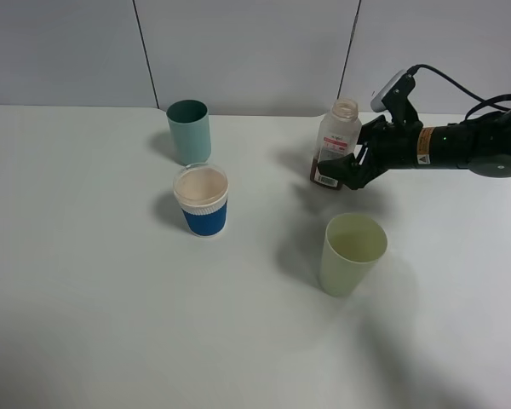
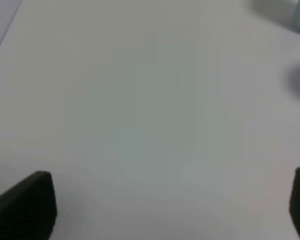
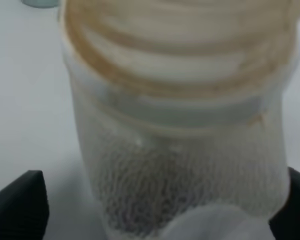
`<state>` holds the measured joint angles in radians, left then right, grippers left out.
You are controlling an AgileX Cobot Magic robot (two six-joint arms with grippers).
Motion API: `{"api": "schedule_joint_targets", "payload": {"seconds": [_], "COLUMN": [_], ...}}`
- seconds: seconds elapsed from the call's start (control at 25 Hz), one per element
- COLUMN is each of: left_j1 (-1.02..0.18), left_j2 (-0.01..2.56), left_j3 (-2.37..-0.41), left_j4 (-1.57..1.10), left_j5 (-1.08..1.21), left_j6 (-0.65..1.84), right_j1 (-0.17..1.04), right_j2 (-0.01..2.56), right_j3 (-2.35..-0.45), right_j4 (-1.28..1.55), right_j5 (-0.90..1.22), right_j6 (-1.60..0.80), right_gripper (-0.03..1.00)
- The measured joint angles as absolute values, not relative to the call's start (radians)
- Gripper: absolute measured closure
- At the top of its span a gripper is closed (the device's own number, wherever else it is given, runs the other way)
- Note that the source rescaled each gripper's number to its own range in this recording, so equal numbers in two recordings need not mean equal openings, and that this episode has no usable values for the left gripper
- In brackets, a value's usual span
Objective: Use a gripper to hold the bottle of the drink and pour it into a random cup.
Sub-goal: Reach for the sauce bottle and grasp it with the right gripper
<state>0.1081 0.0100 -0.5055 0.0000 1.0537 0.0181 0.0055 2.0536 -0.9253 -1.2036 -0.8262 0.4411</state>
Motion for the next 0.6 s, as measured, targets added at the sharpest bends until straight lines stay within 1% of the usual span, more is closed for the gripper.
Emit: {"api": "schedule_joint_targets", "payload": {"seconds": [0.12, 0.16, 0.2, 0.28, 0.36, 0.4, 0.6], "left_j1": [0.108, 0.108, 0.108, 0.108, 0.108, 0.108, 0.108], "left_j2": [0.010, 0.010, 0.010, 0.010, 0.010, 0.010, 0.010], "left_j3": [-0.506, -0.506, -0.506, -0.506, -0.506, -0.506, -0.506], "left_j4": [0.000, 0.000, 0.000, 0.000, 0.000, 0.000, 0.000], "left_j5": [1.054, 1.054, 1.054, 1.054, 1.054, 1.054, 1.054], "left_j6": [0.018, 0.018, 0.018, 0.018, 0.018, 0.018, 0.018], "right_j1": [0.006, 0.006, 0.006, 0.006, 0.006, 0.006, 0.006], "right_j2": [2.057, 2.062, 2.068, 2.088, 2.100, 2.102, 2.105], "right_j3": [-0.926, -0.929, -0.936, -0.945, -0.947, -0.949, -0.949], "right_j4": [-1.204, -1.204, -1.204, -1.202, -1.199, -1.200, -1.189], "right_j5": [-0.834, -0.836, -0.840, -0.850, -0.868, -0.869, -0.871], "right_j6": [0.436, 0.433, 0.433, 0.433, 0.433, 0.435, 0.448], "right_gripper": [0.14, 0.20, 0.29, 0.53, 0.84, 0.94, 0.94]}}
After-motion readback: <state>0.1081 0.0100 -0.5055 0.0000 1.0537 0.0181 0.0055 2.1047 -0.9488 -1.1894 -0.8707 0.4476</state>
